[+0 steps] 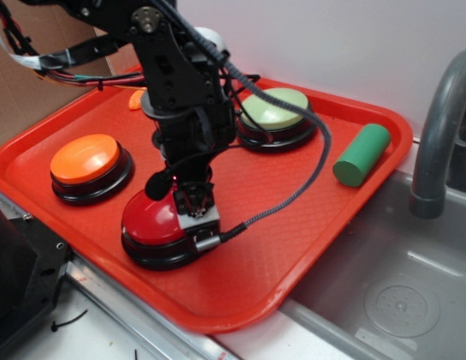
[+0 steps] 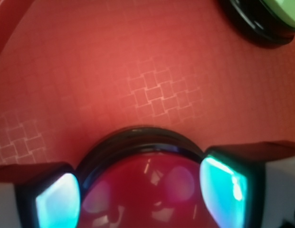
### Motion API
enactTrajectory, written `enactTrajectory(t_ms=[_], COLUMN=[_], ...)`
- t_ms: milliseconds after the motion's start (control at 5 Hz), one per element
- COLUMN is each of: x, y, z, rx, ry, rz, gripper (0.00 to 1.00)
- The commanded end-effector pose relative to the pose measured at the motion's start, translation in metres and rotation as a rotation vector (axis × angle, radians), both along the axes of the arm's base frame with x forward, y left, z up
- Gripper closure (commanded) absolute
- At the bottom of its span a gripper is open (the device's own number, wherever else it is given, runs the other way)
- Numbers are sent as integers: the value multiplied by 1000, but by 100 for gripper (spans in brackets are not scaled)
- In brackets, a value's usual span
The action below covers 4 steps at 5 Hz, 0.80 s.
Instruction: Push the red button.
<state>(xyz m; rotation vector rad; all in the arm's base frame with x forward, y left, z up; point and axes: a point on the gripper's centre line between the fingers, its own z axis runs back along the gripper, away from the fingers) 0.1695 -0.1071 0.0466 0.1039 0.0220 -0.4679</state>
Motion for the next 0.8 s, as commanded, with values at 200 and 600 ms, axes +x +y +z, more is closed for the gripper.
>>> enactTrajectory(t_ms=[200, 600], x=[-8, -12], y=[8, 13], z=[51, 70], rx=[-51, -56], ry=[-47, -33], rz=[41, 83], gripper=[0, 0])
